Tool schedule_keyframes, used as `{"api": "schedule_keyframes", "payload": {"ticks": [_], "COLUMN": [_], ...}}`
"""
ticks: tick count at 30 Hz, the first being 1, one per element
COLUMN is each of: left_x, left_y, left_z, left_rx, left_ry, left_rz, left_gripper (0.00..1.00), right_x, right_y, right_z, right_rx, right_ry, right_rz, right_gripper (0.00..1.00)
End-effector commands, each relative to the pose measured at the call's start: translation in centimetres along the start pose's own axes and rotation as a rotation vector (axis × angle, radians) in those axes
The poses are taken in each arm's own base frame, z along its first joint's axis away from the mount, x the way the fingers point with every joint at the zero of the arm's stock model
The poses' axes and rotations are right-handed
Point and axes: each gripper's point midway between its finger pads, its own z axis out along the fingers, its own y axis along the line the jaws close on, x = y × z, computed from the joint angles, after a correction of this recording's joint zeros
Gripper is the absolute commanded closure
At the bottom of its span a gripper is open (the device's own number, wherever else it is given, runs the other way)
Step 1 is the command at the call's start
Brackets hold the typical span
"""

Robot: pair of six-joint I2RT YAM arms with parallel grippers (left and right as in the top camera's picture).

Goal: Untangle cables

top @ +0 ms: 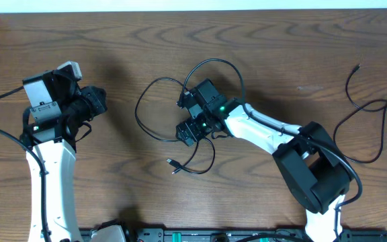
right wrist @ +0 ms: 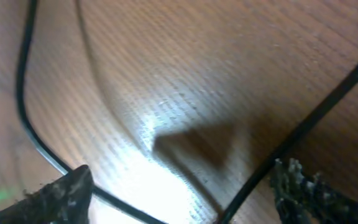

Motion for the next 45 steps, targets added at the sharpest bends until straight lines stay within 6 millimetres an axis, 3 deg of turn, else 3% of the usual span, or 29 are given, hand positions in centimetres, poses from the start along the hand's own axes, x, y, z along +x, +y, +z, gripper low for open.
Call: {"api": "schedule_keyframes", "payload": {"ticks": [1,8,10,16,37,45], "left_x": [-0.4,-0.3,-0.3,-0.3,-0.1,-0.1], "left_y": [-0.2,-0.2,-0.2,-0.2,-0.7,-0.7], "left_z": [-0.4,-0.4,-0.4,-0.4,-0.4,-0.4], "left_rx": [-0.001,-0.001,-0.001,-0.001,0.024,0.024], "left_ry": [-0.013,-0.013,-0.013,-0.013,-0.004,-0.004], "left_rz": [0.028,0.028,0.028,0.028,0.03,0.03], "left_gripper": [0.81,0.81,0.81,0.81,0.81,0.81], "right_x": [-1.4,-0.3,1.1,2.7,4.1,3.5], "right_y": [2.1,2.3,1.6,-1.0,-1.5,-0.6], "right_z": [-2.3,-2.8,-2.8,-2.8,-1.7,-1.0], "right_rx": [-0.045,-0.035,0.003,0.176,0.2,0.185], "right_ry": [-0.055,-0.014,0.04,0.101,0.1,0.052], "right_rz": [-0.041,-0.066,-0.064,-0.059,-0.021,-0.005], "right_gripper": [0.1,0.09,0.09,0.06,0.07,0.19]}}
